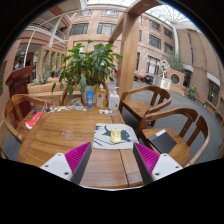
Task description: Arrange mouse
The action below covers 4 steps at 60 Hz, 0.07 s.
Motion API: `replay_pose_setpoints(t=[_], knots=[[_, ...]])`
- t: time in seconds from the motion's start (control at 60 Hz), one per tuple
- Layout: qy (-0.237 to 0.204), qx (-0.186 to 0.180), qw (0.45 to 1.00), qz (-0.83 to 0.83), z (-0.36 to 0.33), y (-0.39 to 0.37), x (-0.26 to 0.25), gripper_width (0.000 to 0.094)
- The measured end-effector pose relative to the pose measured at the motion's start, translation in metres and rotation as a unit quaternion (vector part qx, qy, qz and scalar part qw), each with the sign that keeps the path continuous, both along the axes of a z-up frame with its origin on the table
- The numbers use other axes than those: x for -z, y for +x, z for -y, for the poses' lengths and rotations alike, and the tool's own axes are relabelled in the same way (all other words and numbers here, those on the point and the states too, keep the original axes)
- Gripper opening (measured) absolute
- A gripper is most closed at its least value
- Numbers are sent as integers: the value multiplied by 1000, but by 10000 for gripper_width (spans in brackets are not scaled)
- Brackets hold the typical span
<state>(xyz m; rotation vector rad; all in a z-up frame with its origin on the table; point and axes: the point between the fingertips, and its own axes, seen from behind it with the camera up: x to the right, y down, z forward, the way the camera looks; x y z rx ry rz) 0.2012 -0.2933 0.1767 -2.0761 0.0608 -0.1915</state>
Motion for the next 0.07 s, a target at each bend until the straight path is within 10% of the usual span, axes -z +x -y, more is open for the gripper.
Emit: replay_pose_setpoints(t=[0.067], knots=[[-1,0,1000,-4,3,-1,0,854]])
